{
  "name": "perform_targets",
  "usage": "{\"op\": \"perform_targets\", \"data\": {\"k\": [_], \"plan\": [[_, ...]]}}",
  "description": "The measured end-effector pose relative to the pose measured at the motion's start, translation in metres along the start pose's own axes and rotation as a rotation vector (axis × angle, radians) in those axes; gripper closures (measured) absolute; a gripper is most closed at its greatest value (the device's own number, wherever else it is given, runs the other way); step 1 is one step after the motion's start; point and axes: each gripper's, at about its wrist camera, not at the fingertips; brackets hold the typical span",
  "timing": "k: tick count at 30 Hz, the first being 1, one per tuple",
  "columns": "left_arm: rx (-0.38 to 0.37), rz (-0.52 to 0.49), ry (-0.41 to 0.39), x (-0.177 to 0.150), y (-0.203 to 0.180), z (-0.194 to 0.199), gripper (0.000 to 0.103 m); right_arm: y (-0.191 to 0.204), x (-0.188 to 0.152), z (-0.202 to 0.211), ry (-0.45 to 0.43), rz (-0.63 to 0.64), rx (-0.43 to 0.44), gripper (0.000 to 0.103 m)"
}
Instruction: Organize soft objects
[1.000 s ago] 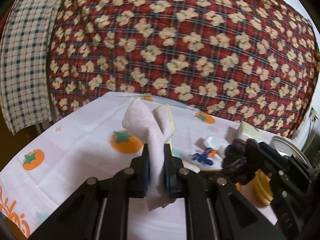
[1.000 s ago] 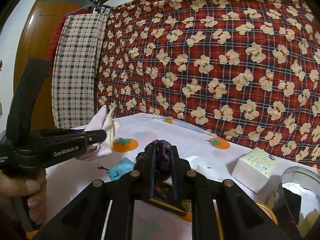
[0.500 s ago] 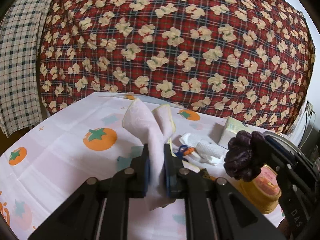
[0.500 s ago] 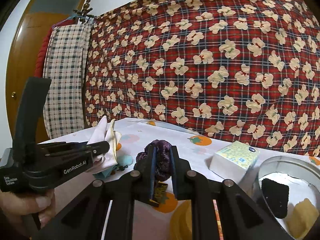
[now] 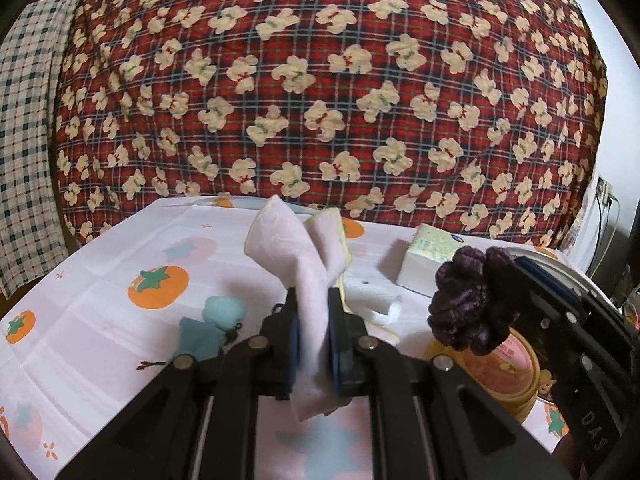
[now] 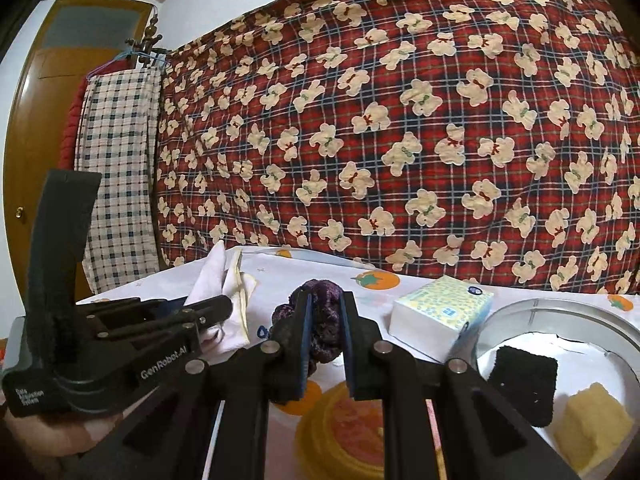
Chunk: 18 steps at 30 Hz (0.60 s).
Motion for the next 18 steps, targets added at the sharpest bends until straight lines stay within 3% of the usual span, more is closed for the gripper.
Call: {"op": "perform_targets", "data": {"k": [18], "plan": [[0.03,-0.069,-0.023,-0.006,-0.022,-0.001,0.093,-0.014,-0.004,0.006,0.008,-0.026,-0.011,0.088]]}}
Point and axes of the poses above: each gripper's, at about its wrist camera, not at the fingertips, and z roughly against the way its jaws point, y to its left, x to its top, and after that the axes turned 4 degrees about -x, right-handed
